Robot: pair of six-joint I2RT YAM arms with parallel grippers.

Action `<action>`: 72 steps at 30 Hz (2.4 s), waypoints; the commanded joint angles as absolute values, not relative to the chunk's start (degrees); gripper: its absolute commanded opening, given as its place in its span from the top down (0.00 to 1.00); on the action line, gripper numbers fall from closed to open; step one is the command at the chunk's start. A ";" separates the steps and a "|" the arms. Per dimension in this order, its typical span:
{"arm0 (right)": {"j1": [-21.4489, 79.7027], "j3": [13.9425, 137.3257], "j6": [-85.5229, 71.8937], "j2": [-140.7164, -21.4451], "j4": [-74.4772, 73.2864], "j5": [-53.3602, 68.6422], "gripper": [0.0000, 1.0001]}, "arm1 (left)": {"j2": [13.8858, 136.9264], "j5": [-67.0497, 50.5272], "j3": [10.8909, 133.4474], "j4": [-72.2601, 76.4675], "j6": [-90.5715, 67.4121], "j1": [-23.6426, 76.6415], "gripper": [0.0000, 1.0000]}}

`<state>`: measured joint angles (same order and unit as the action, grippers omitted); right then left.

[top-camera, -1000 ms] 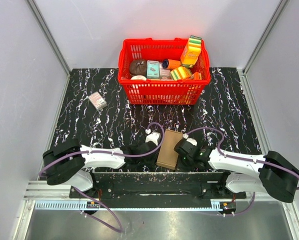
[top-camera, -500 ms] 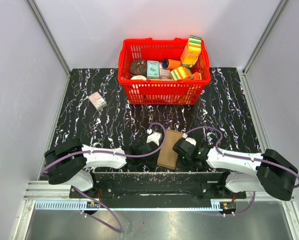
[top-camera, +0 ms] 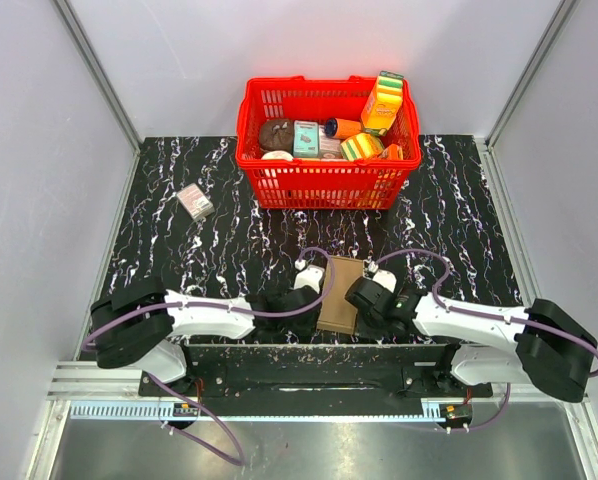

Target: Fold the paper box

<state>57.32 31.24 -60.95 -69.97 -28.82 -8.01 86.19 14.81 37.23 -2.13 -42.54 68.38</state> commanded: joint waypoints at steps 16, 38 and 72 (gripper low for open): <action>44.56 33.05 -47.55 -65.39 -25.59 -10.02 0.99 | 82.17 8.10 38.49 -0.18 -34.63 57.04 1.00; 44.47 31.38 -46.67 -74.00 -11.96 -3.17 1.00 | 92.37 2.29 43.86 7.99 -36.65 60.82 1.00; 30.94 37.00 -37.27 -76.46 -11.43 2.37 1.00 | 94.30 -3.07 48.60 6.50 -29.35 49.22 1.00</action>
